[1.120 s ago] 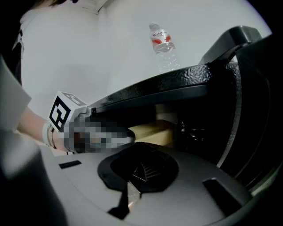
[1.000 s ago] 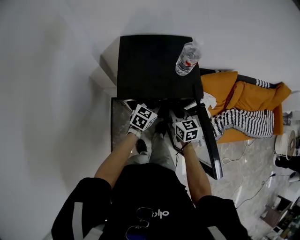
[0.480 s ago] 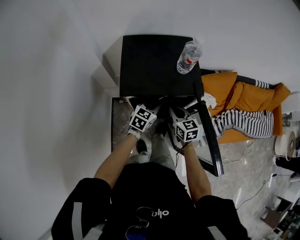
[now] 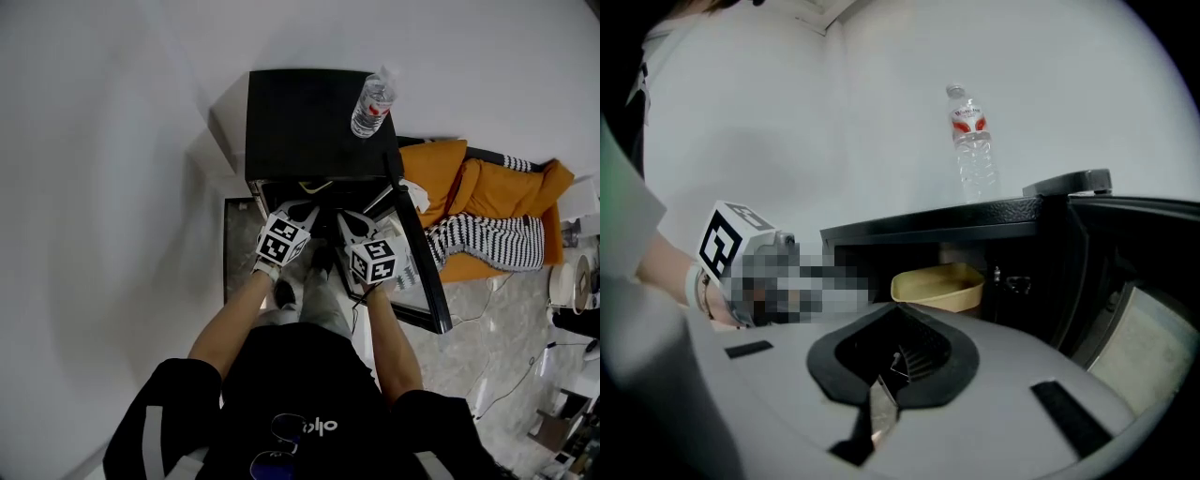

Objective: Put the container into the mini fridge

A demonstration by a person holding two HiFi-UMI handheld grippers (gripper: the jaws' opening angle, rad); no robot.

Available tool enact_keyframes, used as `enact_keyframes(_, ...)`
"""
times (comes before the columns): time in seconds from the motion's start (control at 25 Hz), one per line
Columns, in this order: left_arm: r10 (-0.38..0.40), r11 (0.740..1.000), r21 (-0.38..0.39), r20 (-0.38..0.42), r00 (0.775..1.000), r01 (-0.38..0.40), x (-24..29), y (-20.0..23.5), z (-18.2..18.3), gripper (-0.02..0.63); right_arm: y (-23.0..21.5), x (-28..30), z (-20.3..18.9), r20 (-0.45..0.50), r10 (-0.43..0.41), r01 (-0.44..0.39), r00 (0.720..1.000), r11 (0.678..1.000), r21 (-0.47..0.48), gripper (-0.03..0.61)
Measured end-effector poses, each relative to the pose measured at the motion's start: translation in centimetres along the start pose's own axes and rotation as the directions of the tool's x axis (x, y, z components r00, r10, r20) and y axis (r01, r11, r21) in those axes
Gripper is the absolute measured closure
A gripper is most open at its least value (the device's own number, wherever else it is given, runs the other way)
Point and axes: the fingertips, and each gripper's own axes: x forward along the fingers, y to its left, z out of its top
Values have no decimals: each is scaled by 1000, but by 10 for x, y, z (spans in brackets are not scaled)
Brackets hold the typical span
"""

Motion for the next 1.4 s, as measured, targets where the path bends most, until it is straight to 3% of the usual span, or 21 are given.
enact_keyframes(0.64, 67, 998, 2, 54, 996, -67, -67, -48, -1, 606, 43, -55, -7, 32, 60, -59, 998, 997, -57, 572)
enact_keyframes(1.4, 181, 981, -86, 110, 977, -172, -162, -147, -40, 606, 108, -169, -50, 48, 141, -135, 989, 985, -112, 572)
